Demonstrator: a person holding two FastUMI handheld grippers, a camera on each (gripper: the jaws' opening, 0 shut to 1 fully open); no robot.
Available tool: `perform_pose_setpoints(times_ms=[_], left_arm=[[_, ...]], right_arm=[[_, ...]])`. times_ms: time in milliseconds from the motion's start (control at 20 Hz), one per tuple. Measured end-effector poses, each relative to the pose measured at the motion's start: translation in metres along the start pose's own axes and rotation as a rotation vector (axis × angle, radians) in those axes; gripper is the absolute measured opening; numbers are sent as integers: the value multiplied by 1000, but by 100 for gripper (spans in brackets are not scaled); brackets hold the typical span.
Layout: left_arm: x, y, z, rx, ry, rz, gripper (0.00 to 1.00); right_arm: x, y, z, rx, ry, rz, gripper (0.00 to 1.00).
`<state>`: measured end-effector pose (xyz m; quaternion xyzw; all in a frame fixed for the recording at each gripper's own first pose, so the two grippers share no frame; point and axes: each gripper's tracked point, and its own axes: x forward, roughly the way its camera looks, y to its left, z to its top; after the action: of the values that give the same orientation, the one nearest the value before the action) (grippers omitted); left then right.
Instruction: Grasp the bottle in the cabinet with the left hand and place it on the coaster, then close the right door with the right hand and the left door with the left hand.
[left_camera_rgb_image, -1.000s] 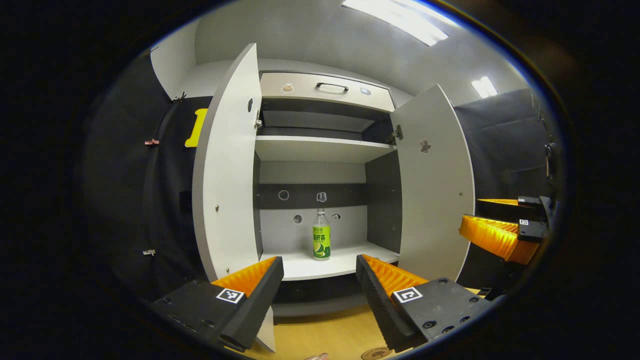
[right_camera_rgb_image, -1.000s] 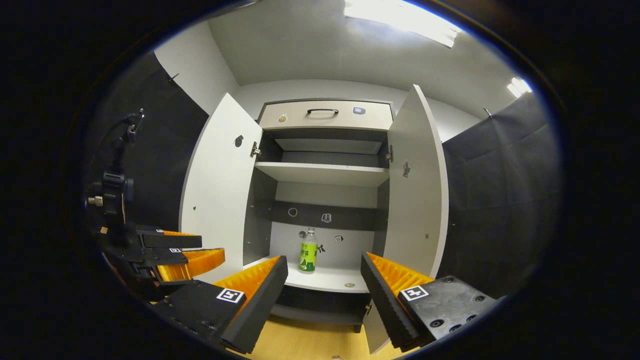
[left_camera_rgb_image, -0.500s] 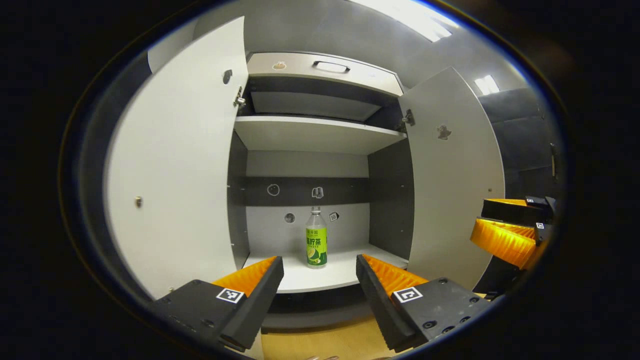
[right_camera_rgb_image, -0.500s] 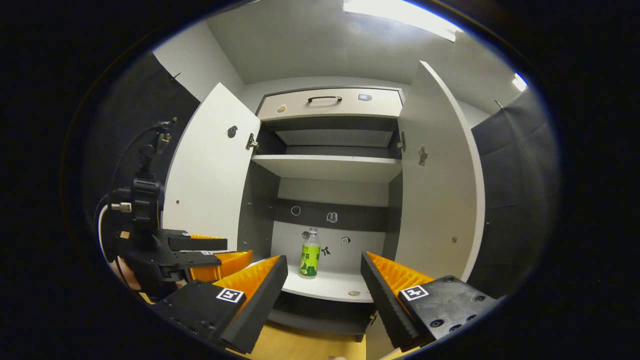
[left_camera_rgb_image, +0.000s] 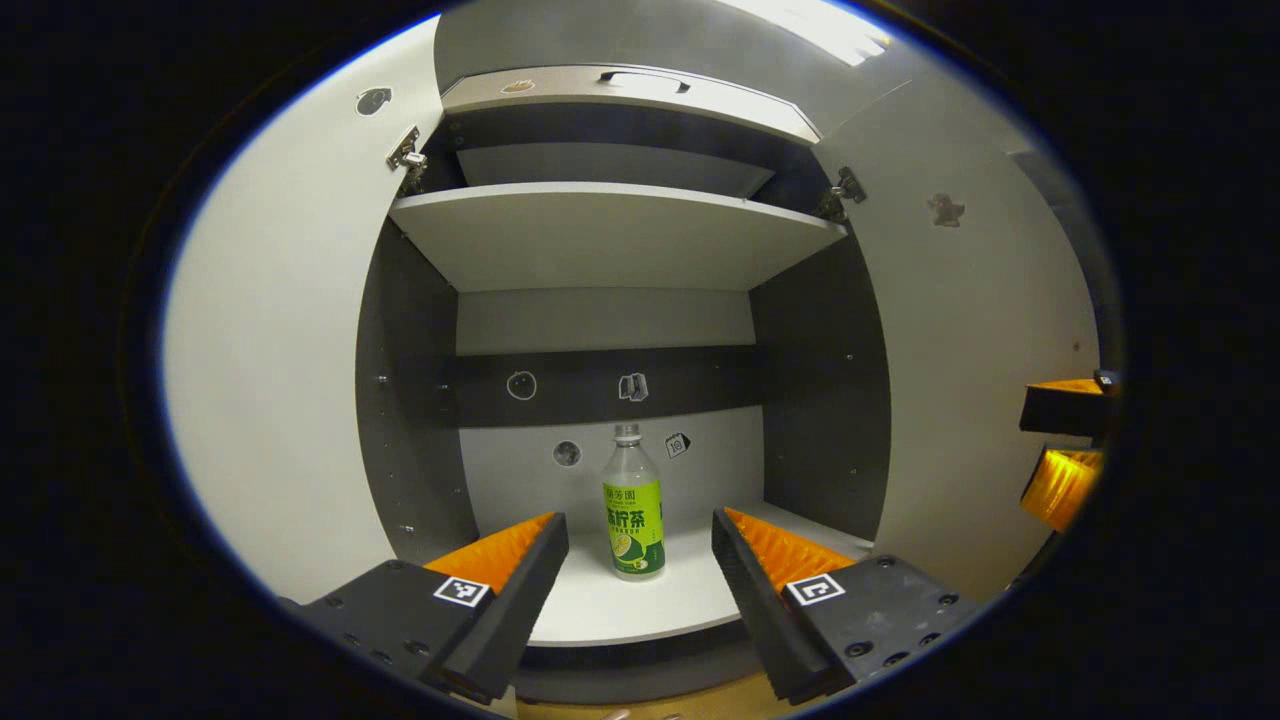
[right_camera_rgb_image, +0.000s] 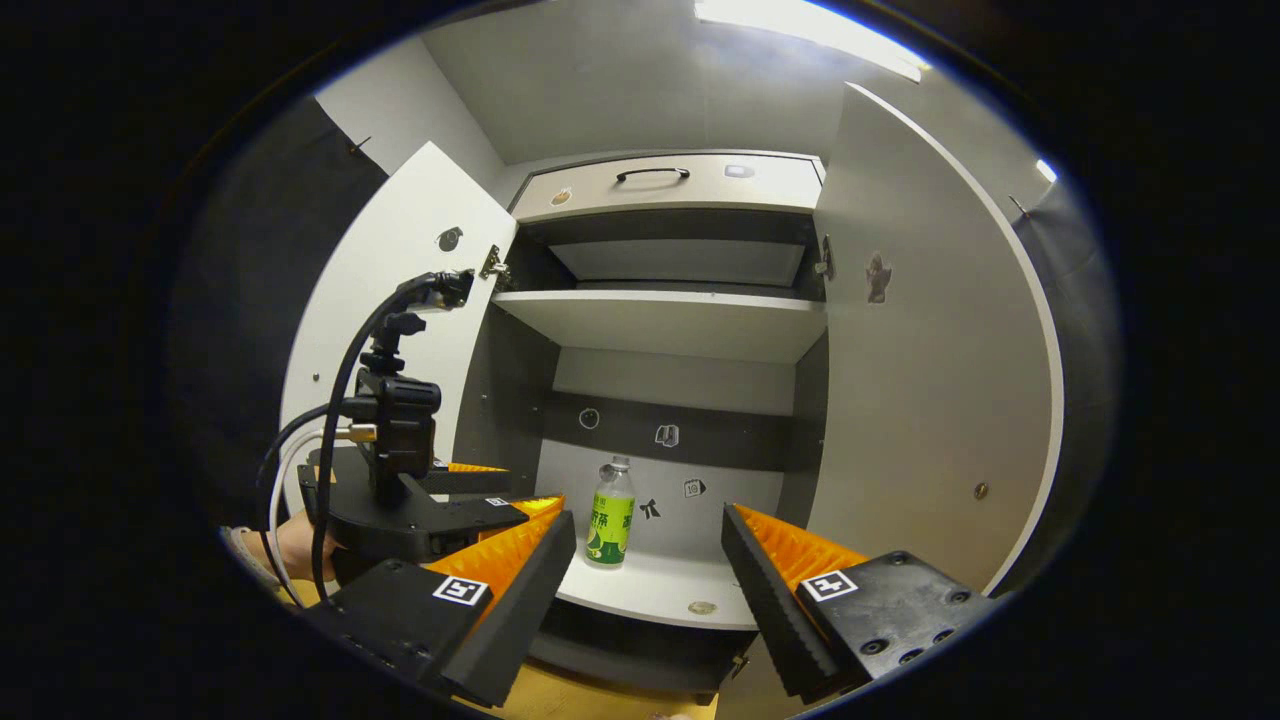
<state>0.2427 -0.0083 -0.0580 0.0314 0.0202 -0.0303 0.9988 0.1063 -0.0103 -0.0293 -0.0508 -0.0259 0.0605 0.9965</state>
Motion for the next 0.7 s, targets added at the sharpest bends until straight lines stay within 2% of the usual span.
perform_pose_setpoints(times_ms=[400,600,700], left_arm=[[78,-4,-19,11,0,-30,92],[117,8,-34,61,-5,10,92],[134,7,-43,58,6,4,92]], right_arm=[[25,0,-24,-38,46,24,97],[32,2,-38,-51,72,35,97],[38,-1,-45,-63,87,35,97]])
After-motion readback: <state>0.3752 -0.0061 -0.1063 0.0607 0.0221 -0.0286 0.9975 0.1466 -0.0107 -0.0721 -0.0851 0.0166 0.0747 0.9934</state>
